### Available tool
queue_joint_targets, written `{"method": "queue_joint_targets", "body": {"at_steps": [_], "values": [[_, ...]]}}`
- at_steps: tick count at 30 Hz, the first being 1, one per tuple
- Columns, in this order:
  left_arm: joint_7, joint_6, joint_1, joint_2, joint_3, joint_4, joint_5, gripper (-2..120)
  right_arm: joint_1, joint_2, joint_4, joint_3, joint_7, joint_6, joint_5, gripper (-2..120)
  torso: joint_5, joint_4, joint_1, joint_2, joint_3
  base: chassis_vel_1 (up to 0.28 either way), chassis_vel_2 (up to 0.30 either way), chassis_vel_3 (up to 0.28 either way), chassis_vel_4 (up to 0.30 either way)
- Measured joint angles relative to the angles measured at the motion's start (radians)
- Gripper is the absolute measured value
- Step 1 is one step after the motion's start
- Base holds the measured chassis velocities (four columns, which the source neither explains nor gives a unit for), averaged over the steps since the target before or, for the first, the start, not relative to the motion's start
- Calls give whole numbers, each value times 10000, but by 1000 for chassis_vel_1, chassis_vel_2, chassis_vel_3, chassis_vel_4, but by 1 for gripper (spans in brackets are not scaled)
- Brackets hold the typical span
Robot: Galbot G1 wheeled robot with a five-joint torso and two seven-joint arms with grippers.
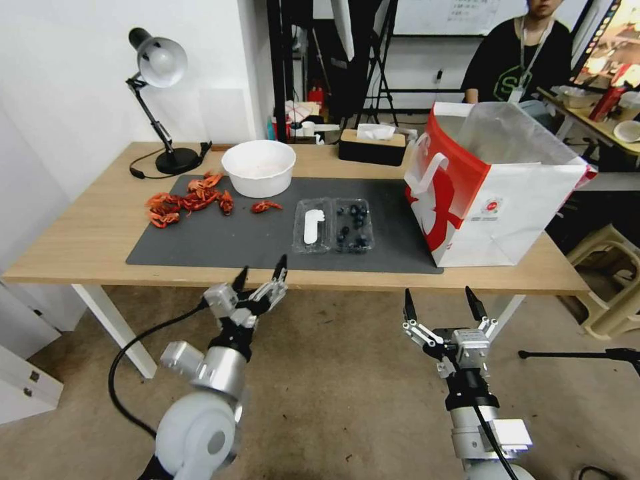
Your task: Close the takeout container lid, then place the container into the takeout bag.
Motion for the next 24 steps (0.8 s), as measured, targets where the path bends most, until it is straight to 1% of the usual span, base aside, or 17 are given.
{"method": "queue_joint_targets", "body": {"at_steps": [1,2,3,4,5,6,7,8,9,10,12,14,15,18,20,22,24], "values": [[-677,327,-479,36,166,18,-1426,100,33,28,-64,-6,-9,-27,31,100,-2,1,0,0,0,0,0,0,0],[-1086,492,-790,26,261,57,-2235,100,35,60,-98,-1,-11,-39,46,100,0,-1,1,0,1,0,0,0,0],[-1086,492,-790,26,261,57,-2235,100,35,60,-98,-1,-11,-39,46,100,0,-1,1,0,1,0,0,0,0],[-1220,548,-902,18,293,78,-2501,100,33,67,-107,3,-13,-41,47,100,1,-2,1,0,0,0,0,0,0],[-1795,694,-1435,-54,431,219,-3562,100,20,117,-145,57,-14,-56,50,100,-2,-1,1,0,1,0,0,0,0],[-2123,739,-1748,-107,502,313,-4092,100,9,148,-167,94,-15,-64,51,100,-1,0,0,0,0,0,0,0,0],[-2123,739,-1748,-107,502,313,-4092,100,9,148,-167,94,-15,-64,51,100,-1,0,0,0,0,0,0,0,0],[-2322,751,-1935,-144,547,371,-4389,100,3,162,-176,117,-14,-71,50,100,1,-1,0,0,0,0,0,0,0],[-2875,770,-2455,-260,668,554,-5206,100,-1,190,-198,179,-15,-94,50,100,-1,-2,1,0,0,0,0,0,0],[-3220,767,-2816,-353,739,738,-5717,100,0,209,-213,225,-14,-110,50,100,0,-2,0,0,1,0,0,0,0],[-3345,760,-2986,-403,773,841,-5903,100,0,213,-220,243,-14,-116,50,100,1,-3,1,0,1,0,0,0,0],[-3642,661,-3641,-632,948,1384,-6314,100,16,229,-253,312,-9,-157,51,100,0,-2,1,-1,1,0,0,0,0],[-3642,661,-3641,-632,948,1384,-6314,100,16,229,-253,312,-9,-157,51,100,0,-2,1,-1,1,0,0,0,0],[-3876,571,-4178,-845,1103,1934,-6518,100,55,240,-261,384,0,-214,70,100,0,-2,0,0,1,0,0,0,0],[-3898,560,-4236,-871,1125,2011,-6528,100,64,242,-261,393,2,-228,76,100,0,-2,1,0,1,0,0,0,0],[-3962,522,-4420,-945,1186,2296,-6539,100,112,249,-253,422,6,-290,103,100,0,-1,1,0,1,0,0,0,0],[-3975,519,-4446,-953,1192,2339,-6544,100,122,249,-249,425,7,-300,109,100,0,-1,1,0,1,0,0,0,0]]}}
